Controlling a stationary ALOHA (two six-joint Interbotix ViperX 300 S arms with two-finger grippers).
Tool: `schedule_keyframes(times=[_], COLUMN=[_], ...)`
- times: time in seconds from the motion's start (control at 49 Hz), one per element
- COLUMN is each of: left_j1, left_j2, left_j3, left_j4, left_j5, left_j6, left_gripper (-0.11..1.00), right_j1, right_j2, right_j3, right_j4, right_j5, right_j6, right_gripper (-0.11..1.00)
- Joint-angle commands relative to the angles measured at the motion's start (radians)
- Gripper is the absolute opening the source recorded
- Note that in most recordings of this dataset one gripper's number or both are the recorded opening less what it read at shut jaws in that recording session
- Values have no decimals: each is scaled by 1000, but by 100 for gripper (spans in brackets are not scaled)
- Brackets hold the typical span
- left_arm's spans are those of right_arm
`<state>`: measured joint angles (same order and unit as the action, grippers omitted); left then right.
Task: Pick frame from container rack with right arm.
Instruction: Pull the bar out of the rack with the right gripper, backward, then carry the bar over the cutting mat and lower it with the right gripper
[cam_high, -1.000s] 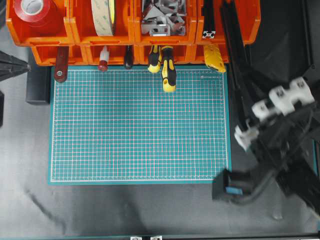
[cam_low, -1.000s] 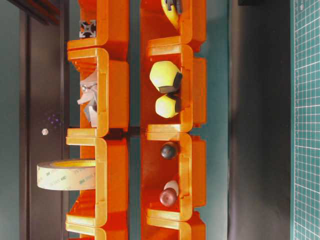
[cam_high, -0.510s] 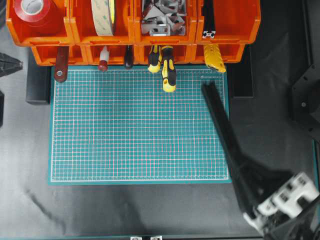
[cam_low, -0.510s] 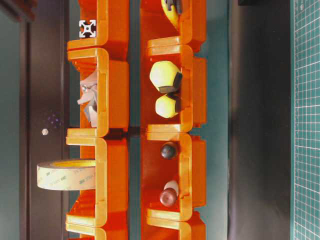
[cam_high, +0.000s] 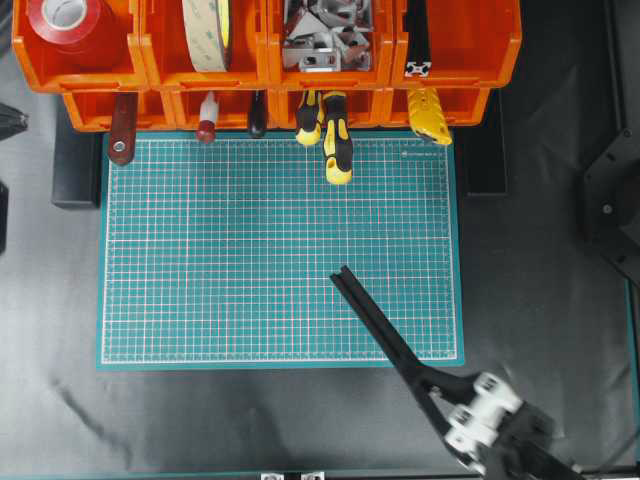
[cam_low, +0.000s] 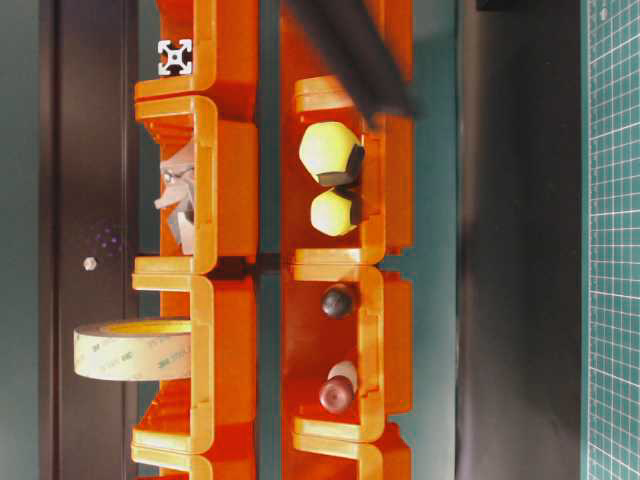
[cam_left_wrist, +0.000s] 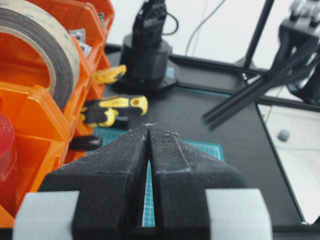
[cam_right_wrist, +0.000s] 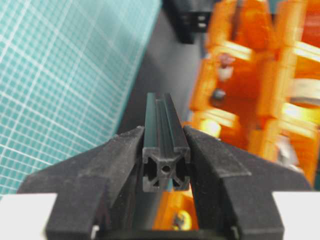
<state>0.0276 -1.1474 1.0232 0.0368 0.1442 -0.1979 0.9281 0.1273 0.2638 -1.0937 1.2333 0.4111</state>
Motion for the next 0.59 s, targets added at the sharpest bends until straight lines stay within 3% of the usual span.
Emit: schedule_keyframes(times=[0.0,0.326,0.571], left_j1=[3,3,3], left_j2=[17,25,26], left_j3=[-29,-35,-37], left_j4=[3,2,3], left_j5=[-5,-5,-5], left_j6=[-3,-3,-3], left_gripper=[0,0,0], right_j1=[-38,-187,-282], right_j2=[-2,46,64], right_j3=[23,94,101], right_j4=[-2,-3,-15], right_j5=[-75,-307,-396], right_j6=[9,6,-9], right_gripper=[26,26,26])
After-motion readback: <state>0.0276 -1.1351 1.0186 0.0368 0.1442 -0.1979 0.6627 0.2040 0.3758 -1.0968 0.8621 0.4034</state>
